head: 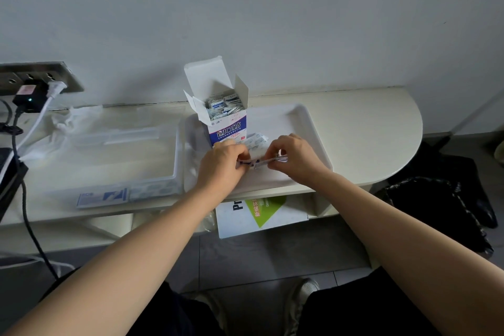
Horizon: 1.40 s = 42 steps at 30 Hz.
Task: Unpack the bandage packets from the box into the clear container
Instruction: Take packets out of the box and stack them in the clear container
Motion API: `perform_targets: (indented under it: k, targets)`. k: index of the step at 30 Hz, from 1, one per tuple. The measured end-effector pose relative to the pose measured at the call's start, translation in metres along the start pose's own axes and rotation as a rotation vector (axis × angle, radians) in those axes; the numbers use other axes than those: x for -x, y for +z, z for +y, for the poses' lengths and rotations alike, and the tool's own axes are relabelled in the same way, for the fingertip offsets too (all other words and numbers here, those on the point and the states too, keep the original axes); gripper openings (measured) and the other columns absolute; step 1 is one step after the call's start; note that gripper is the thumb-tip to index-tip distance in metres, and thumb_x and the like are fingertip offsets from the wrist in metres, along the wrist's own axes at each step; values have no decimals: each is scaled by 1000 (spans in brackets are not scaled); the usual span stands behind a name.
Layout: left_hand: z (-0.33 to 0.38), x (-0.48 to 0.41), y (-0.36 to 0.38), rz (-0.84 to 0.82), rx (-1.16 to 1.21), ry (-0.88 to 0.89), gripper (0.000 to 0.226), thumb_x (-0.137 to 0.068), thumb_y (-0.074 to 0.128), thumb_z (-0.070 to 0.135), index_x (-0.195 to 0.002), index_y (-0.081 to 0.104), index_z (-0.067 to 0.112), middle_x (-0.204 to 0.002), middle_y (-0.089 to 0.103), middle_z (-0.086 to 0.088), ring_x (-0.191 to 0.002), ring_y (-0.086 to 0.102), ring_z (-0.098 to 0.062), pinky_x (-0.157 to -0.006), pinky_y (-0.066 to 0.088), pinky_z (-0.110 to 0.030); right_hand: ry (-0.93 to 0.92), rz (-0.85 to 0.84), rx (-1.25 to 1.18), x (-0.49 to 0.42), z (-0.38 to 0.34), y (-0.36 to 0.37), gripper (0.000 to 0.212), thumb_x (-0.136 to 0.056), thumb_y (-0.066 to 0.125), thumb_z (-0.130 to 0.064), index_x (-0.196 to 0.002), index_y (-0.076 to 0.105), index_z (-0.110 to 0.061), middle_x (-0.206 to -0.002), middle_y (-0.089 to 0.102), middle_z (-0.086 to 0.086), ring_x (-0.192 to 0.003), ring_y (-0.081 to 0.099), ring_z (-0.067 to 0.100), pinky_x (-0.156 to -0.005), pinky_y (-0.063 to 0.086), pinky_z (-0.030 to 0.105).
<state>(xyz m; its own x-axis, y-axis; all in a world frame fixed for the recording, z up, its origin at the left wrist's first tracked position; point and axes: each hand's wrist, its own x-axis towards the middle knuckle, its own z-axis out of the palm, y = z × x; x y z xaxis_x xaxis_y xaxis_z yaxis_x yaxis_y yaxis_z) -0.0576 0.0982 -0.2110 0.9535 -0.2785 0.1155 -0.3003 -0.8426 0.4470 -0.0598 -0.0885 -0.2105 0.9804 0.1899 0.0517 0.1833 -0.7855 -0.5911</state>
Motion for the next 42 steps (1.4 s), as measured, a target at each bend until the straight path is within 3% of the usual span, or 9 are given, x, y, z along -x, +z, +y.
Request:
perform_targets:
  k: [3, 10, 14, 21, 23, 29, 34, 39, 42]
  targets:
    - [-1, -2, -2, -2, 131, 18, 11, -81, 72, 18, -91, 74, 18, -90, 68, 0, -84, 59, -20, -67, 42, -26, 9, -7, -40, 1, -4, -3, 26, -74, 75, -12, -94, 60, -19, -77, 55, -8, -73, 48, 13, -66, 40, 30]
    - [10, 2, -2, -214, 211, 19, 30, -74, 72, 26, -102, 66, 22, -96, 57, 0, -85, 55, -13, -73, 44, -25, 38, -74, 37, 3, -8, 3, 18, -73, 77, -19, -89, 68, -16, -79, 54, -5, -76, 47, 14, -66, 32, 26]
    - [5, 8, 3, -112, 170, -9, 12, -82, 70, 24, -94, 71, 24, -89, 56, 4, -77, 51, -11, -62, 34, -17, 28, -81, 33, 10, -4, 6, 23, -71, 79, -25, -90, 68, -18, -82, 53, -3, -77, 47, 13, -68, 36, 26]
    - [4, 8, 0, -118, 173, -42, 18, -82, 69, 18, -100, 70, 22, -97, 54, 2, -83, 51, -13, -70, 36, -22, 166, -139, 30, 16, 10, -15, 24, -73, 77, -24, -95, 68, -20, -90, 58, -1, -67, 50, 6, -58, 38, 17]
    - [8, 9, 3, -115, 187, -24, 16, -83, 68, 18, -98, 70, 22, -98, 60, 0, -83, 52, -13, -70, 36, -21, 145, -141, -26, 16, 6, -12, 16, -74, 75, -18, -89, 69, -20, -86, 61, -2, -62, 51, 5, -54, 37, 10]
    - [10, 11, 2, -121, 144, -11, 14, -88, 63, 17, -100, 71, 18, -97, 66, -1, -80, 53, -14, -70, 40, -24, 139, -148, -118, 17, 0, -8, 10, -77, 72, -12, -81, 68, -20, -75, 63, -4, -58, 53, 7, -58, 42, 16]
    - [8, 9, -20, -76, 129, -19, 15, -85, 62, 17, -94, 72, 26, -85, 66, 3, -79, 59, -19, -63, 43, -26, 109, -101, -149, 14, -18, -22, 6, -80, 73, -13, -79, 71, -18, -60, 64, -5, -51, 55, 1, -52, 38, 9]
    - [4, 9, -88, 46, 72, 20, 14, -83, 69, 25, -91, 76, 32, -67, 65, 6, -57, 53, -11, -60, 44, -25, 37, -89, -314, 7, -59, -42, 12, -77, 76, -14, -72, 73, -24, -64, 71, 7, -59, 62, 15, -64, 52, 37]
    - [-13, 16, -129, -58, 130, -27, 11, -80, 72, 23, -85, 77, 32, -57, 66, 10, -44, 59, -7, -63, 51, -24, -36, -50, -390, 1, -89, -37, 10, -77, 77, -13, -79, 75, -23, -62, 70, 3, -57, 60, 11, -59, 48, 30]
